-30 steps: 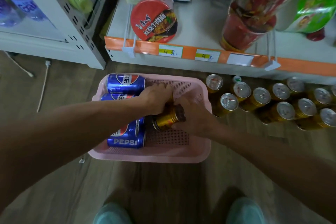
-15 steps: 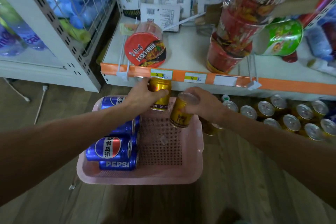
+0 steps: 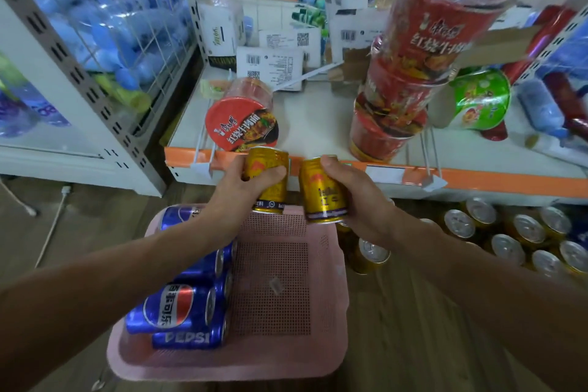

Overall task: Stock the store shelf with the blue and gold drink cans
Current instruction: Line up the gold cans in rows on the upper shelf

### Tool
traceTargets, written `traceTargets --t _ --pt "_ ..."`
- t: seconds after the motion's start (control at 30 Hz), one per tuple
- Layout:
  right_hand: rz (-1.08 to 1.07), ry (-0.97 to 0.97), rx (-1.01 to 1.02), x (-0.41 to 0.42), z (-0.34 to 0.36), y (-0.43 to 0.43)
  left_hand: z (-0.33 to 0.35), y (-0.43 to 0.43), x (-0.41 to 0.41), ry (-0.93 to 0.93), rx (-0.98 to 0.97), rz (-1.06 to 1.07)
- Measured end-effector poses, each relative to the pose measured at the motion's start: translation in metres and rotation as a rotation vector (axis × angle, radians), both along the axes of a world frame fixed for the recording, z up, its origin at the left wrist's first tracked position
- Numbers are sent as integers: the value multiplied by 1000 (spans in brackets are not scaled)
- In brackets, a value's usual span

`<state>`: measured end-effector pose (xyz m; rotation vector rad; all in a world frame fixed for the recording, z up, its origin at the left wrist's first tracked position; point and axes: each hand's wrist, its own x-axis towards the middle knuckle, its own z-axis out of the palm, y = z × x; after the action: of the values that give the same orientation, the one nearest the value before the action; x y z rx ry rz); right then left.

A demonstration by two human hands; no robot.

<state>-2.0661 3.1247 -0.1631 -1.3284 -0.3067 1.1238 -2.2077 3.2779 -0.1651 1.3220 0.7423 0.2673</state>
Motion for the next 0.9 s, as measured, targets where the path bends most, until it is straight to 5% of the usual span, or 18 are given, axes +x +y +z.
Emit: traceTargets --t 0.3,0.5,0.67,0.9 --pt "11 99 -192 13 3 1 5 -14 9 33 -54 16" --pt "-2 269 -321 0 66 -43 61 -45 -13 128 -164 74" --pt "-139 256 -401 -14 166 -95 168 -86 -26 244 -173 80" --pt "-233 187 -344 -12 384 -154 393 -141 5 120 -207 16"
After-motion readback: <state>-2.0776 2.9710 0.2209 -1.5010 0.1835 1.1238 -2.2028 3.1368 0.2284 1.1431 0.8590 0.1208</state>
